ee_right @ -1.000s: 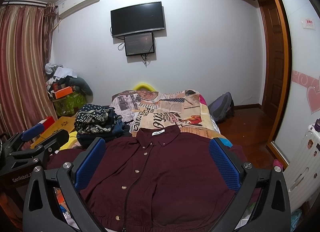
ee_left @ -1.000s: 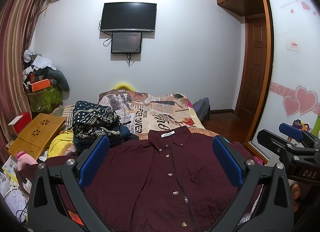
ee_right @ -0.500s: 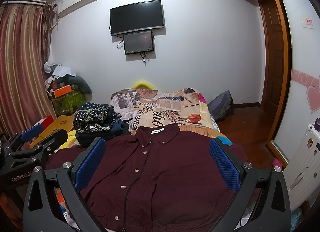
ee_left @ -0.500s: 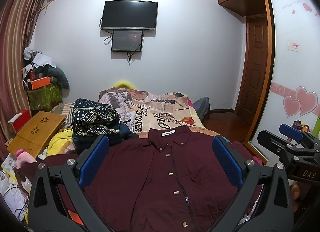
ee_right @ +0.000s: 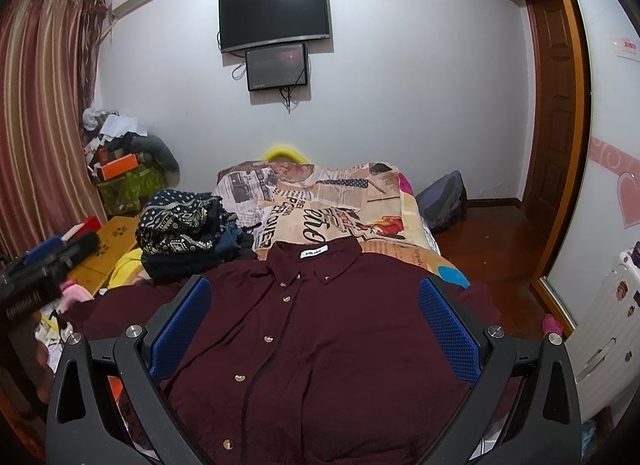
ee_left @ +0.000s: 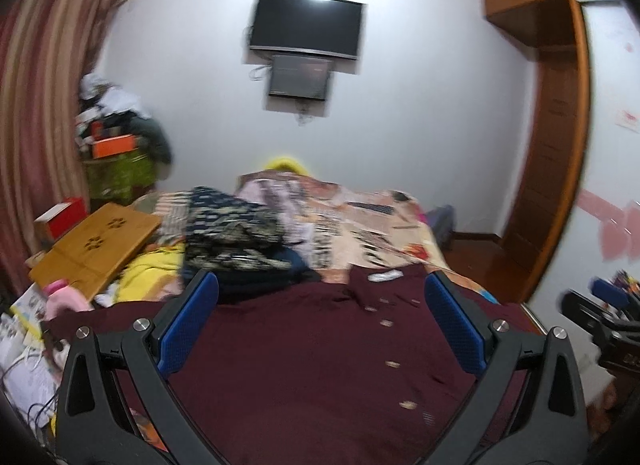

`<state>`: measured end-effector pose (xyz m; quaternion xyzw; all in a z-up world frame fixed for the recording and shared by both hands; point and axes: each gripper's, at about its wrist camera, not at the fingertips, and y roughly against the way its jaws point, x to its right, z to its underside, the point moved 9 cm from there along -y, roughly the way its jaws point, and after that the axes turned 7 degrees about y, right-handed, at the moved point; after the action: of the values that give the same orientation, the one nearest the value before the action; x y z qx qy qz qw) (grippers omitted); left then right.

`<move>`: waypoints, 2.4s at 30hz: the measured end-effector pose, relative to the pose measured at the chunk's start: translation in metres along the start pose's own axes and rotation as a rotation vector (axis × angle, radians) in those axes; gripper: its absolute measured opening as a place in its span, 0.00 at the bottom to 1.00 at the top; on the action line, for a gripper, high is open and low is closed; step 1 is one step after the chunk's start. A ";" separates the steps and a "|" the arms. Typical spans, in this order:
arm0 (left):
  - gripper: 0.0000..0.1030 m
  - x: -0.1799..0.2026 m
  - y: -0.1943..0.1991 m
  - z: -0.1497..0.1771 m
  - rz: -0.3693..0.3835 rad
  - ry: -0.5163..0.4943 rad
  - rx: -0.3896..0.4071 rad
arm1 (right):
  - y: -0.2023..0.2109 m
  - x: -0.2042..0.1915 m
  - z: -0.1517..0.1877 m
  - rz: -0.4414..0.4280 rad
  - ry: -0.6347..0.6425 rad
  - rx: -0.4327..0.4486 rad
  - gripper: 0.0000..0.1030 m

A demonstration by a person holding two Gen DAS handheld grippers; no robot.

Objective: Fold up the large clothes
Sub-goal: 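Grasp the shirt sleeve with the left tool and lift it up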

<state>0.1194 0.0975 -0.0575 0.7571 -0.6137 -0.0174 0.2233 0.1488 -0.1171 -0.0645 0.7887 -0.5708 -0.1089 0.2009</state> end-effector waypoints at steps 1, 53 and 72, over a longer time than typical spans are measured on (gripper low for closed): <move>1.00 -0.011 -0.003 -0.003 -0.021 0.012 0.004 | -0.003 -0.001 0.000 0.000 0.002 -0.007 1.00; 0.03 -0.449 -0.126 0.107 -0.637 0.536 -0.293 | -0.136 -0.010 0.038 -0.026 -0.003 -0.381 1.00; 0.03 -0.147 -0.096 -0.050 -0.080 0.115 -0.016 | -0.116 0.012 0.040 -0.031 -0.038 -0.331 1.00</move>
<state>0.1867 0.2653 -0.0839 0.7791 -0.5688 0.0124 0.2634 0.2360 -0.1051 -0.1505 0.7513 -0.5365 -0.2196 0.3155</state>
